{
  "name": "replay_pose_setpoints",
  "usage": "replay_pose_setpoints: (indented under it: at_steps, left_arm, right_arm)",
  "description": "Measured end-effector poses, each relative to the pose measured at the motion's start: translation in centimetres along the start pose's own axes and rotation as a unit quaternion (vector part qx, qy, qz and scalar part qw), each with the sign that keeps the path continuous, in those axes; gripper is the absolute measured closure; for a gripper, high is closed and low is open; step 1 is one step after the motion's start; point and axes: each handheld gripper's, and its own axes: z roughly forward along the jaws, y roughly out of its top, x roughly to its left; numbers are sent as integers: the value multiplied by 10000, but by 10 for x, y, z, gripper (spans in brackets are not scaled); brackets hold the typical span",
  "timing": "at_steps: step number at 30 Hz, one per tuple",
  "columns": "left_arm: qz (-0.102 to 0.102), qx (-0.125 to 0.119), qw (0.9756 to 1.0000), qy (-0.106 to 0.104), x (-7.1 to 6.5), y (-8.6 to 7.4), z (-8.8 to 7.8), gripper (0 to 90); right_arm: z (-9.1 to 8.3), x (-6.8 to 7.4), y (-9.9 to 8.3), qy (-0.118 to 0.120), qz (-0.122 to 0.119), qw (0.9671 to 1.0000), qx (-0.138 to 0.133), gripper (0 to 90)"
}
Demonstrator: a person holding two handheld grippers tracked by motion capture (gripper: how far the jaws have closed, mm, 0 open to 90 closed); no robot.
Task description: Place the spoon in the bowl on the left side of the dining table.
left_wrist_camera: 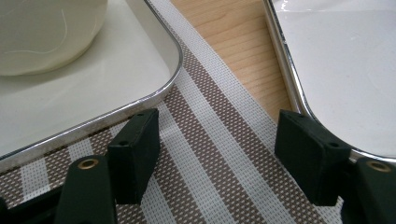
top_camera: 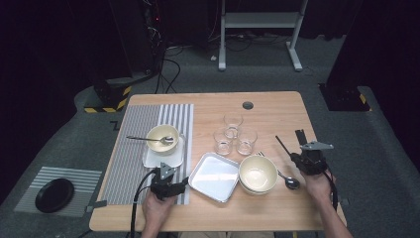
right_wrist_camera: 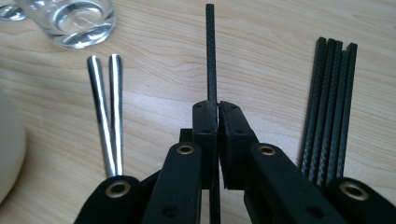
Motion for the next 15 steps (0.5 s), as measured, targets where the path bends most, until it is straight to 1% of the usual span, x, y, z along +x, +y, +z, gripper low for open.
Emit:
replay_pose_setpoints:
  at_steps: [1, 2, 3, 10, 12, 14, 15]
  left_arm:
    - [1, -1, 10000, 0, 0, 0, 0, 316]
    - [1, -1, 10000, 0, 0, 0, 0, 316]
    - [-2, -2, 10000, 0, 0, 0, 0, 316]
    - [1, -1, 10000, 1, 0, 0, 0, 316]
    - [0, -1, 10000, 2, 0, 0, 0, 316]
    - [1, -1, 10000, 1, 0, 0, 0, 316]
    - [0, -1, 10000, 1, 0, 0, 0, 315]
  right_arm:
    - [-3, 0, 0, 34, -68, 10000, -38, 861]
    - [-3, 0, 0, 34, -68, 10000, -38, 861]
    - [-7, 0, 1, 65, -131, 9999, -41, 861]
    - [-17, 2, 2, 179, -247, 9995, -71, 861]
    - [-20, 4, 2, 227, -337, 9991, -104, 861]
    - [-21, 5, 2, 239, -329, 9991, -107, 861]
    - [-24, 5, 2, 279, -379, 9988, -142, 861]
